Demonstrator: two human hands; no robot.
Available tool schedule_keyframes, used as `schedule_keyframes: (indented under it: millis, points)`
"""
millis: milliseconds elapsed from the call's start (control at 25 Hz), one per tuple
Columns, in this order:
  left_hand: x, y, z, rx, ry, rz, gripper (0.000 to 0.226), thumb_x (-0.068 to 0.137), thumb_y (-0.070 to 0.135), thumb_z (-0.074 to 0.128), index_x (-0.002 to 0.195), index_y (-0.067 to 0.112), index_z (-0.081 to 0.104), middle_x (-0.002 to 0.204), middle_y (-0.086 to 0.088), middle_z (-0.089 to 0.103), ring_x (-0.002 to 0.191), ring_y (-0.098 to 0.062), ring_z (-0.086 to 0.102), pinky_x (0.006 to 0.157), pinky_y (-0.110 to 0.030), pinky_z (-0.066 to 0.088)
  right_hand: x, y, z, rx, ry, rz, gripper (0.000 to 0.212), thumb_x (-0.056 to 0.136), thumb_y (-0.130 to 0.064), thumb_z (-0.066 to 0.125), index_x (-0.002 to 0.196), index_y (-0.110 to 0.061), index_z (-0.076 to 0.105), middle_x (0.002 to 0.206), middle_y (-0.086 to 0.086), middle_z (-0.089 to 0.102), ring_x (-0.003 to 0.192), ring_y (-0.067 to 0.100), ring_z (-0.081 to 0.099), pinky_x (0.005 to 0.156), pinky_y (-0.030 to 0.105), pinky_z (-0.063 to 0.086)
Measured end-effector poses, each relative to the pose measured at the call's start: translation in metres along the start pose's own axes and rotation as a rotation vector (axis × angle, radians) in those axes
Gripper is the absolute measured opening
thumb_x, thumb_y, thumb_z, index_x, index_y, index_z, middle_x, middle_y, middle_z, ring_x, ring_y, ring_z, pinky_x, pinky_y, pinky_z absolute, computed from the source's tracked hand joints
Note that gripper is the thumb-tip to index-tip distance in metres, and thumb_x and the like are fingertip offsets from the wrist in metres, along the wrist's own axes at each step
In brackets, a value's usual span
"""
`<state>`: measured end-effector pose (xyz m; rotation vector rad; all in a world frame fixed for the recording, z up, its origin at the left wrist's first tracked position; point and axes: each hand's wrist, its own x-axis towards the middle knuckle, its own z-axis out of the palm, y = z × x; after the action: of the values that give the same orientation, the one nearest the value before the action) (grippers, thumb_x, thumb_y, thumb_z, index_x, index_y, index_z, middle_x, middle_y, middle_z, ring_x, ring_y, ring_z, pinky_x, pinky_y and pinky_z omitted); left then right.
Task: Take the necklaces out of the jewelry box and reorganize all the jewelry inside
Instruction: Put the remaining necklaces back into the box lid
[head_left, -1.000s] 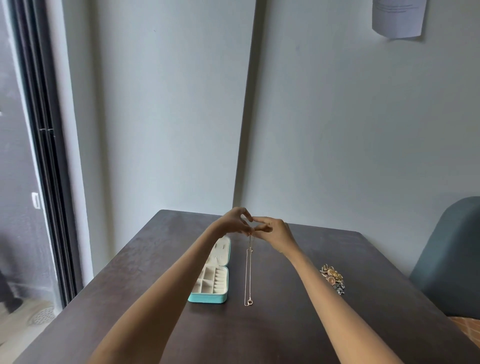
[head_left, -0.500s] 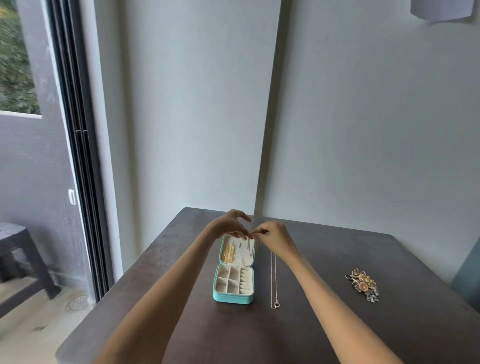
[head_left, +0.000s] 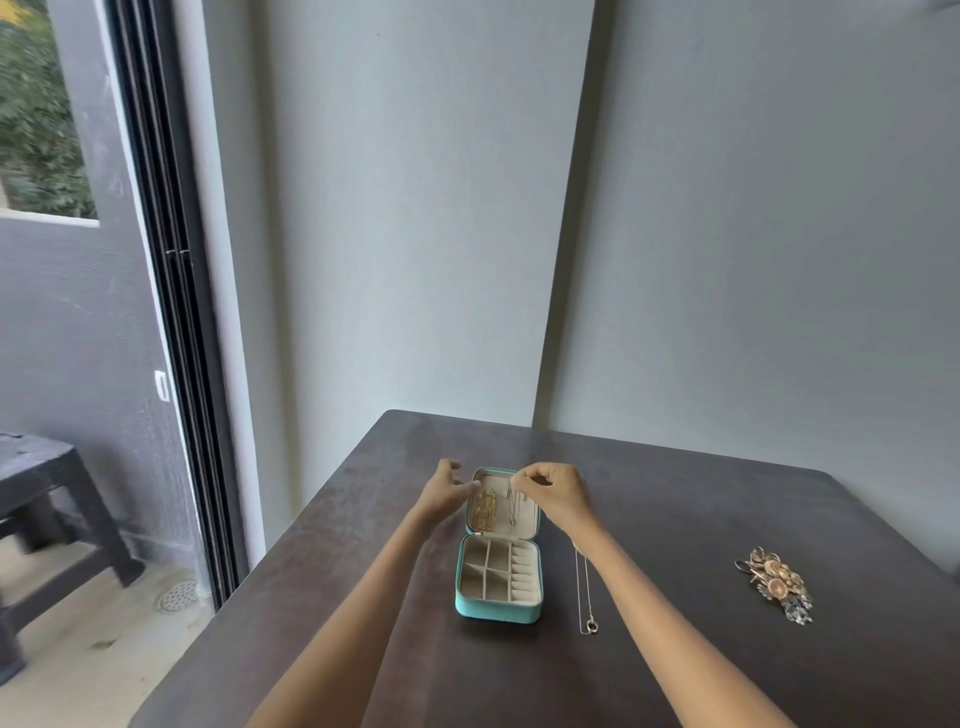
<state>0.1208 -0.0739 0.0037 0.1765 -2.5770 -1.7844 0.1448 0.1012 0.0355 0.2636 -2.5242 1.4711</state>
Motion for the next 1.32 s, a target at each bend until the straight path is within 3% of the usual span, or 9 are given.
schedule_keyframes:
  millis: [120,200,400,560,680,880,1080,1160,1320]
  points:
    - [-0.006,-0.005,0.000,-0.246,-0.080,-0.077,0.052,0.093,0.019,0.056,0.136,0.006,0.030,0.086,-0.007,0.056,0.071,-0.015,0.055,0.056,-0.022,0.047,-0.001,-0.003,0.002,0.076,-0.053,0.001,0.014,0.081,-0.010,0.066,0.069,-0.017,0.068,0.067,-0.007,0.064,0.063,-0.001,0.055,0.060,0.007,0.042]
    - [-0.009,-0.012,0.002,-0.350,-0.094,-0.082,0.048,0.093,0.016,0.056,0.135,0.007,0.033,0.080,-0.009,0.058,0.062,-0.015,0.056,0.049,-0.020,0.049,-0.002,-0.003,0.004,0.103,-0.086,0.018,0.016,0.082,-0.008,0.064,0.068,-0.016,0.066,0.068,-0.004,0.066,0.065,0.002,0.058,0.063,0.007,0.044]
    - [-0.013,-0.030,0.007,-0.494,-0.011,-0.024,0.046,0.087,0.006,0.062,0.130,0.007,0.042,0.088,-0.011,0.065,0.058,-0.015,0.059,0.054,-0.024,0.050,0.008,0.003,0.016,-0.107,-0.099,0.063,0.025,0.076,-0.016,0.067,0.055,-0.028,0.064,0.070,-0.002,0.070,0.073,0.011,0.065,0.076,0.030,0.051]
    - [-0.015,-0.035,0.007,-0.542,-0.019,0.030,0.043,0.086,0.004,0.063,0.125,0.009,0.045,0.087,-0.006,0.069,0.060,-0.012,0.063,0.058,-0.025,0.051,0.012,0.003,0.021,-0.324,-0.047,0.034,0.022,0.076,-0.020,0.063,0.054,-0.021,0.063,0.066,0.000,0.068,0.072,0.014,0.064,0.062,0.024,0.044]
    - [-0.017,-0.037,0.007,-0.570,-0.045,0.066,0.041,0.087,0.002,0.062,0.123,0.010,0.045,0.077,-0.001,0.071,0.057,-0.009,0.064,0.053,-0.023,0.051,0.018,0.003,0.024,-0.515,0.014,-0.012,0.018,0.075,-0.018,0.054,0.071,-0.004,0.065,0.083,0.011,0.070,0.084,0.025,0.065,0.055,0.026,0.033]
    - [-0.015,-0.042,0.006,-0.594,-0.058,0.126,0.038,0.087,0.001,0.062,0.121,0.009,0.047,0.076,0.001,0.074,0.064,-0.010,0.067,0.058,-0.024,0.052,0.021,-0.002,0.027,-0.712,0.077,-0.128,0.022,0.086,-0.023,0.046,0.075,-0.015,0.064,0.094,-0.003,0.065,0.090,0.021,0.060,0.064,0.027,0.039]
    - [-0.016,-0.042,0.005,-0.634,-0.073,0.170,0.035,0.085,-0.001,0.062,0.117,0.007,0.052,0.078,-0.001,0.074,0.069,-0.009,0.068,0.061,-0.021,0.053,0.019,-0.001,0.028,-0.817,0.139,-0.263,0.022,0.091,-0.023,0.049,0.076,-0.018,0.064,0.087,-0.002,0.064,0.083,0.020,0.062,0.060,0.027,0.038]
    - [-0.017,-0.042,0.004,-0.646,-0.089,0.189,0.033,0.084,-0.002,0.063,0.115,0.007,0.055,0.080,-0.003,0.074,0.070,-0.010,0.068,0.061,-0.020,0.053,0.018,0.001,0.029,-0.895,0.152,-0.382,0.012,0.078,-0.020,0.069,0.067,-0.019,0.064,0.071,-0.004,0.061,0.067,0.017,0.062,0.050,0.026,0.041]
    - [-0.017,-0.044,0.003,-0.644,-0.109,0.230,0.032,0.083,-0.001,0.065,0.113,0.008,0.059,0.091,-0.010,0.072,0.078,-0.014,0.068,0.067,-0.024,0.054,0.018,0.006,0.027,-1.094,0.120,-0.541,0.036,0.043,-0.006,0.085,0.054,-0.024,0.056,0.056,-0.006,0.051,0.044,0.012,0.050,0.037,0.023,0.037]
